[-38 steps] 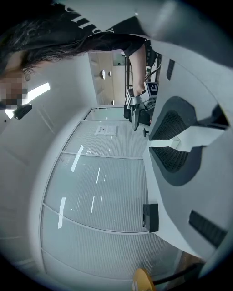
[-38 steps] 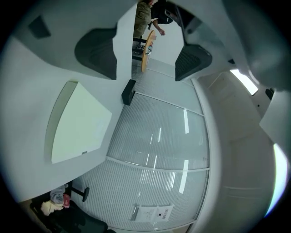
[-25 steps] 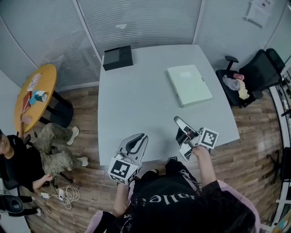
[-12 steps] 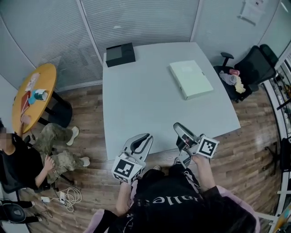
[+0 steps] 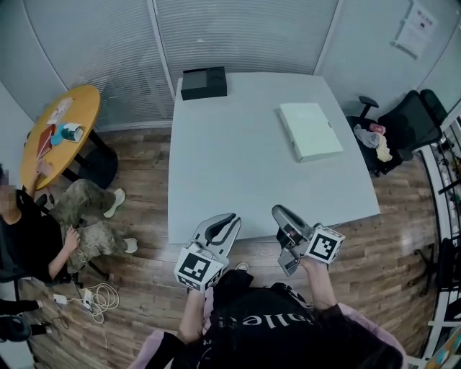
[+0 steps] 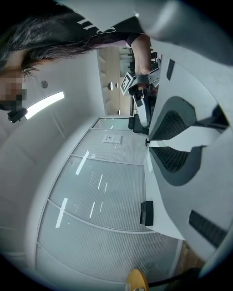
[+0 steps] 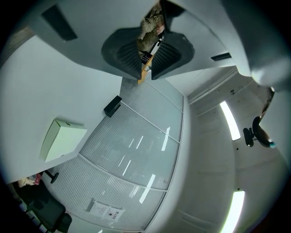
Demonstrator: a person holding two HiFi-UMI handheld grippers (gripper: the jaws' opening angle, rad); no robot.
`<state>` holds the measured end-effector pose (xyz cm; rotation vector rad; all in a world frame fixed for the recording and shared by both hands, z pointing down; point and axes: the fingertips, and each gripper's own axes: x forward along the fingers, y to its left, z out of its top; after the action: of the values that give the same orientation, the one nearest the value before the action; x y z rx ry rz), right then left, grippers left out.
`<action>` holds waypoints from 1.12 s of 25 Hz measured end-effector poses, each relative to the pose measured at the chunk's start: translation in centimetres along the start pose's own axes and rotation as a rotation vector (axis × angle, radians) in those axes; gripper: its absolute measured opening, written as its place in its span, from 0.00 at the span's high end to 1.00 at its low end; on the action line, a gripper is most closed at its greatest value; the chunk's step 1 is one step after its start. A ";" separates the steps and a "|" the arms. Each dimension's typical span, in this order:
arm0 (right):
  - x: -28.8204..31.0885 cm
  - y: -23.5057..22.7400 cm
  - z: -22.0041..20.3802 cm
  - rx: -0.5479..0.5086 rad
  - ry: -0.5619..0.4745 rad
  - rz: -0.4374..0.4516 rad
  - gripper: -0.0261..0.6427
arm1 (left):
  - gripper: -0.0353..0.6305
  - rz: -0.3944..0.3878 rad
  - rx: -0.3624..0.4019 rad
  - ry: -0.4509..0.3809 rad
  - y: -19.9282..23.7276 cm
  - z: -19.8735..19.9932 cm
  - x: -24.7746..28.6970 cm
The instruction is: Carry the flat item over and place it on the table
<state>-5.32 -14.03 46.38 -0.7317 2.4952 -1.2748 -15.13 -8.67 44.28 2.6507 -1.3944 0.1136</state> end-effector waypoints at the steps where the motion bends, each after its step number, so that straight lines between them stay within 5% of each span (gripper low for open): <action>1: -0.4 0.1 -0.3 0.000 0.009 -0.001 0.85 | 0.86 0.006 -0.003 0.000 -0.4 -0.1 -0.1; 28: -16.7 2.4 -6.4 -0.090 0.120 0.069 0.87 | 0.86 0.103 0.019 0.059 -18.5 -3.0 -4.5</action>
<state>5.24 0.48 48.07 -0.5996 2.6638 -1.2238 -2.44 5.79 44.99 2.5681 -1.5175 0.2161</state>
